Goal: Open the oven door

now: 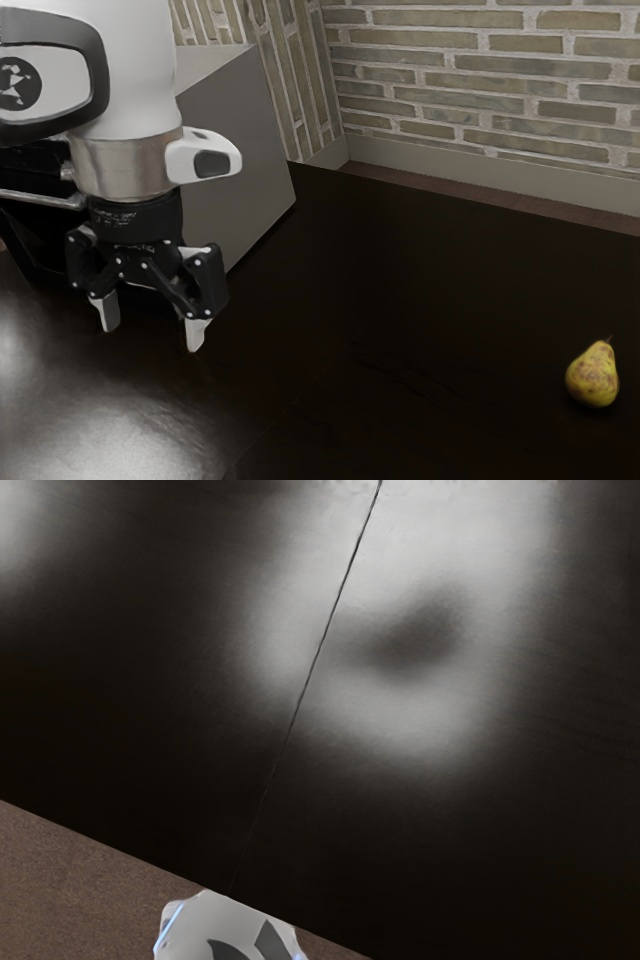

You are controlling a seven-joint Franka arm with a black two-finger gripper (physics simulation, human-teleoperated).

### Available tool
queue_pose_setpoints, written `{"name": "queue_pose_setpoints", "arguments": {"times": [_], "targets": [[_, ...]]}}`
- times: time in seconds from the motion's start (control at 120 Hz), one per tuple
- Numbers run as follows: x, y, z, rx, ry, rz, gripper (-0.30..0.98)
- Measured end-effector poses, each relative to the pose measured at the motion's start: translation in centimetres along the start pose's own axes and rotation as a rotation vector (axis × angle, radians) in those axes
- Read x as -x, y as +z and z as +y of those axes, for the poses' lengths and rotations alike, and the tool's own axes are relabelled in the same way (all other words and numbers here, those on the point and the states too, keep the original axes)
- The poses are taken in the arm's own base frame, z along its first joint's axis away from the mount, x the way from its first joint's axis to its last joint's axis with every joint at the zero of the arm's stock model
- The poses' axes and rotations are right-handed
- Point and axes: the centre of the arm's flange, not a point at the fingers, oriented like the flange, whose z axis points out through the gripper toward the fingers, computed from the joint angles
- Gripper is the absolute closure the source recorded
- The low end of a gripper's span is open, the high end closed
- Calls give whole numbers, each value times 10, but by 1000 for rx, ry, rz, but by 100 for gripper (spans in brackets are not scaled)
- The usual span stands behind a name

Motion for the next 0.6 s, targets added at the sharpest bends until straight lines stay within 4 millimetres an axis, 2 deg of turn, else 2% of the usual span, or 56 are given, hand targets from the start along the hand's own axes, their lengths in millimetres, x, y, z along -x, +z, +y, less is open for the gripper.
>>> {"name": "queue_pose_setpoints", "arguments": {"times": [0.133,0.167,0.2,0.233,0.267,0.317,0.35,0.367,0.392,0.433,0.475,0.542,0.6], "targets": [[-9,-12,15,60,-107,112,0],[-14,-17,13,68,-144,136,0],[-19,-26,2,82,-196,170,0],[-23,-36,-20,95,-268,208,0],[-31,-42,-53,115,-359,231,0],[-24,-45,-146,186,-575,276,0],[-9,-36,-204,232,-719,290,0],[-3,-29,-227,251,-780,293,0],[0,-17,-252,274,-852,295,0],[-8,10,-279,314,-940,290,0],[-25,32,-293,362,-996,306,0],[-52,43,-303,446,-1055,381,0],[-60,46,-314,510,-1109,459,0]]}}
